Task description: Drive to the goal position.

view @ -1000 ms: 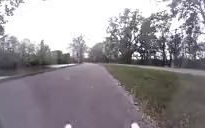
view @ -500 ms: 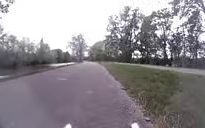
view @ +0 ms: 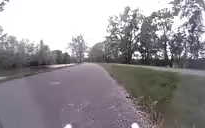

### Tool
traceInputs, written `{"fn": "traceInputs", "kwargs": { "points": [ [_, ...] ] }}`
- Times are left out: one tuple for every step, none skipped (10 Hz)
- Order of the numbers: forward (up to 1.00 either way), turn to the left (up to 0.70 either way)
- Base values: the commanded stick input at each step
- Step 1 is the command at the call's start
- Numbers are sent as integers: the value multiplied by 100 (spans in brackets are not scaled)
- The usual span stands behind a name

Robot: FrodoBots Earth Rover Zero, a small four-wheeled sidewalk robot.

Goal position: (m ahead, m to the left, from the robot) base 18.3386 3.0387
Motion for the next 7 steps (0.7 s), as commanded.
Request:
{"fn": "traceInputs", "kwargs": {
  "points": [
    [100, 0],
    [100, 0],
    [100, 0],
    [100, 0],
    [100, 0],
    [100, 0],
    [100, 0]
  ]
}}
